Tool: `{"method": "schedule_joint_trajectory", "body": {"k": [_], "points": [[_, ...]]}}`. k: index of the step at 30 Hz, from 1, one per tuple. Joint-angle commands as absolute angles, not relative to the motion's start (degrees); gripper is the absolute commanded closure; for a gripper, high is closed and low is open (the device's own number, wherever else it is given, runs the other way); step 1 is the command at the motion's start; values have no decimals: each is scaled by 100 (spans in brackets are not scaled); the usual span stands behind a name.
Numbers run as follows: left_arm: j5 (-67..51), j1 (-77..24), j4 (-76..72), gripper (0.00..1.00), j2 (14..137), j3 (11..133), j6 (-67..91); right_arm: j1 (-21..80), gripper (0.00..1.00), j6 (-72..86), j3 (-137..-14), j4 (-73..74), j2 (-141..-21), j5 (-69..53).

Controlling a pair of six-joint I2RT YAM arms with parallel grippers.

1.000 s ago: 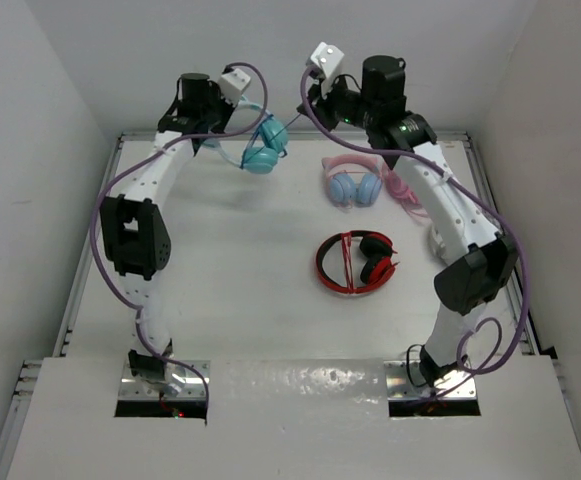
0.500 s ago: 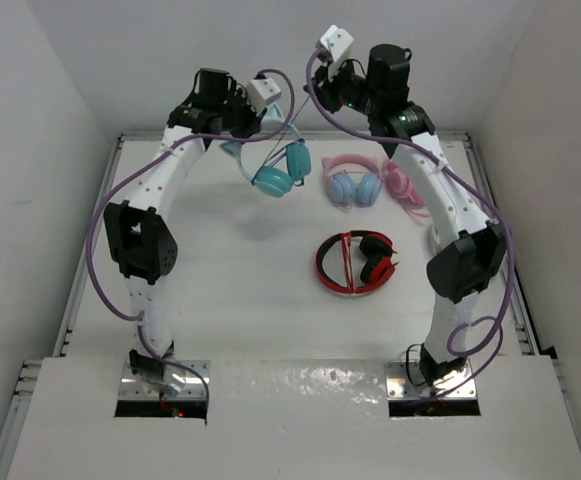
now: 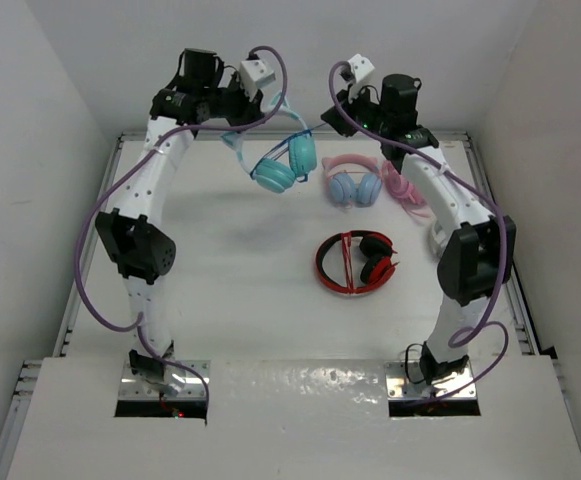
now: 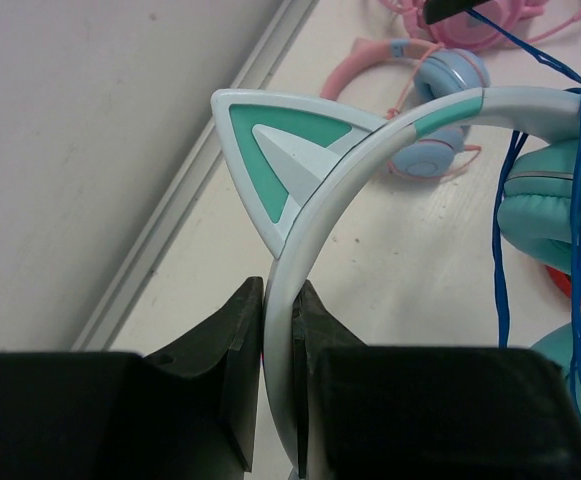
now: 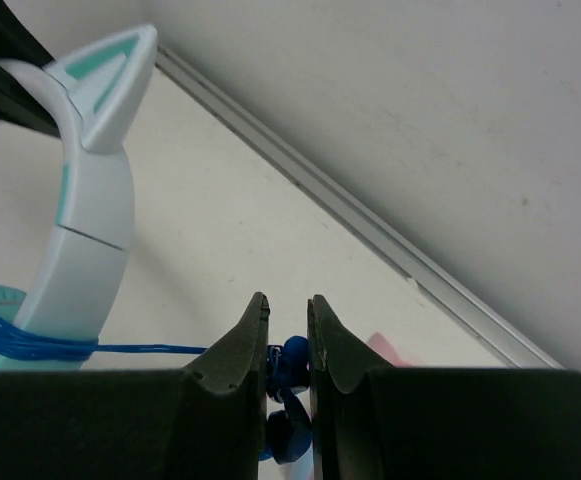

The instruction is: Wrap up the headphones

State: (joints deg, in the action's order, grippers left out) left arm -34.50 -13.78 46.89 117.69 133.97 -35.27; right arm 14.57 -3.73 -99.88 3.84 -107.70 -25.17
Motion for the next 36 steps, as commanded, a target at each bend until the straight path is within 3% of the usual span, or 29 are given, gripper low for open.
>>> {"method": "schedule_joint_trajectory", "body": {"k": [1,3,7,11,17,26,31,36], "points": [[-4113,-1336,4869,100,11241,13763,-3331,1345,100,271,-9730,-570,-10371,-2757],[-4105,-1336,4834,100,11232,13807,-3157,1345,100,710,-9423,-1018,-10380,-3048],[-4035,-1345,4737,100,11232,13816,-2918,1397,90,1387,-8869,-1783,-10293,-3682],[-3719,-1371,4825,100,11206,13729,-2970,1477,70,1398,-8158,-2118,-10020,-3595],[-3709,-1371,4913,100,11180,13746,-2875,1477,53,1195,-7665,-1872,-9695,-3367],[-3367,-1371,4930,100,11127,13632,-2873,1477,53,730,-7225,-1434,-9212,-2971],[-3322,-1406,5045,100,11092,13377,-3295,1442,53,-165,-7689,-72,-8983,-2417],[-3278,-1424,5010,100,11109,13324,-3577,1389,42,-764,-8427,1227,-8965,-3022]]}}
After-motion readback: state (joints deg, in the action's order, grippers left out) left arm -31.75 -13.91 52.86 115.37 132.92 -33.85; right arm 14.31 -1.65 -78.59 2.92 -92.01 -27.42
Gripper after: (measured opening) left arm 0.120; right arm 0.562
